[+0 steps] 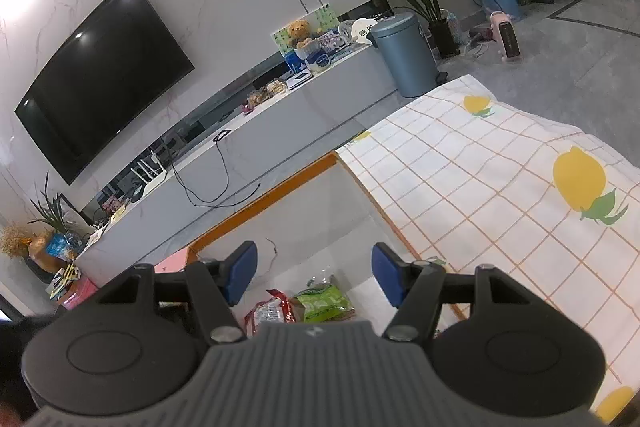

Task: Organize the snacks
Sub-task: 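Release the raisin packet with the right gripper while the left gripper lowers the red bag into the box, then withdraw both grippers to the table and grasp the white-and-blue printed bag with the right gripper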

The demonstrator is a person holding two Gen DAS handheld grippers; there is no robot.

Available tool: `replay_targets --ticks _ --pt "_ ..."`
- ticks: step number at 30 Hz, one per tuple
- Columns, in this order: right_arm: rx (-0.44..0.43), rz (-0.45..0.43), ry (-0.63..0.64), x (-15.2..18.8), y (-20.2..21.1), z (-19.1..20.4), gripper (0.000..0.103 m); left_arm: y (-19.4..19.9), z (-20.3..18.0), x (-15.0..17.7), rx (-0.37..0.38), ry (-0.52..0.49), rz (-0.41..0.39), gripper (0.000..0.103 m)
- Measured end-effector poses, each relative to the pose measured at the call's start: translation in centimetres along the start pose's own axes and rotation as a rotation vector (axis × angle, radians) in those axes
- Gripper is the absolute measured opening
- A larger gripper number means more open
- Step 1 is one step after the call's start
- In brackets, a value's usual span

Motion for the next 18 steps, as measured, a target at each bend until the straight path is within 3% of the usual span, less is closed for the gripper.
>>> replay_targets --ticks 8,12,18 --pt "-0.026 0.0 0.101 1.2 0.2 3.1 0.063 3.6 2.3 2.5 0.031 0.044 -0.002 0.089" --pt "-0.057 -0.013 0.149 1.9 0.4 5.2 0.063 5.4 3.6 4.1 0.045 0.044 -0.047 0.089" --pt "-0.116 -0.032 0.245 2.6 0.8 7.9 0.063 7.5 7.2 6.3 0.043 0.132 -0.08 0.089"
Point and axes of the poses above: each gripper's, at about its wrist camera, not at the fingertips, and y roughly against the way its jaws point, z to its left, x to its underside, the point moved 1 cm from there along -y, roughly the way its jaws point, and after that the axes turned 3 degrees about y, right-handed, at the moved point
